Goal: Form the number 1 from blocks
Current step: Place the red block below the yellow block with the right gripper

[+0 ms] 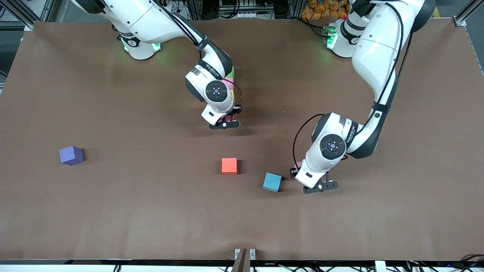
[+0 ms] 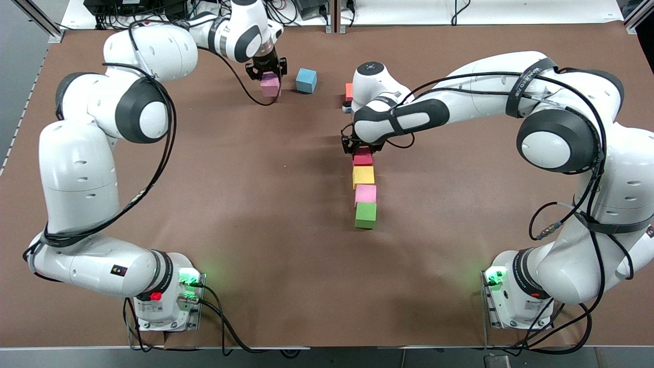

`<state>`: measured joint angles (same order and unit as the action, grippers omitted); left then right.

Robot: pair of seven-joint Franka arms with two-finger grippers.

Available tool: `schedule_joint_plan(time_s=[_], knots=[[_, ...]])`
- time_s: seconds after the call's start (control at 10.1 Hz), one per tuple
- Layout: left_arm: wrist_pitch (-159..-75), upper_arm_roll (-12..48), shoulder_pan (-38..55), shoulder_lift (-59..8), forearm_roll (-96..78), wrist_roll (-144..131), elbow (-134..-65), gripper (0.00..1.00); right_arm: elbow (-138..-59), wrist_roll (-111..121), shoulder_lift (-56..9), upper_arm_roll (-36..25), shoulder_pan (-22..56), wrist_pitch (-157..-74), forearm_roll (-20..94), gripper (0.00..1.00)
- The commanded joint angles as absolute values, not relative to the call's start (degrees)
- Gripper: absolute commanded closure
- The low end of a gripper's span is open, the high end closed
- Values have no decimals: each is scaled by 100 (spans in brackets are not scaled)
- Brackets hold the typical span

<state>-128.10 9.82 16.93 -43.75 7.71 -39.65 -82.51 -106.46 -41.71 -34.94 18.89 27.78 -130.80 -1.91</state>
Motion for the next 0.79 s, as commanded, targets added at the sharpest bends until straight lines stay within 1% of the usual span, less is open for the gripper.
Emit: schedule_joint_plan(time_s=[0.0,0.1,0.3,0.39,0.69], knots=[[-12674,1151,1766,-4166,720,-4559,-8420,100,-10951,-4175,-3489,1934,2646,-13131,-334,1],[-12674,1151,1871,-4166,721,-4727,-8411,100,-10925,-4175,-3454,1934,2576,-13096,-325,0],[-12674,1212,1951,-4140,729,-5113,-8402,100,-10899,-4131,-3122,1942,2418,-13026,-273,0],[-12674,1274,1995,-4140,729,-5254,-8402,100,-10811,-4131,-2920,1960,2304,-12851,-194,0],[-12683,1274,2494,-4157,747,-5834,-8394,100,-10232,-4113,-2612,1942,1997,-12131,464,0]])
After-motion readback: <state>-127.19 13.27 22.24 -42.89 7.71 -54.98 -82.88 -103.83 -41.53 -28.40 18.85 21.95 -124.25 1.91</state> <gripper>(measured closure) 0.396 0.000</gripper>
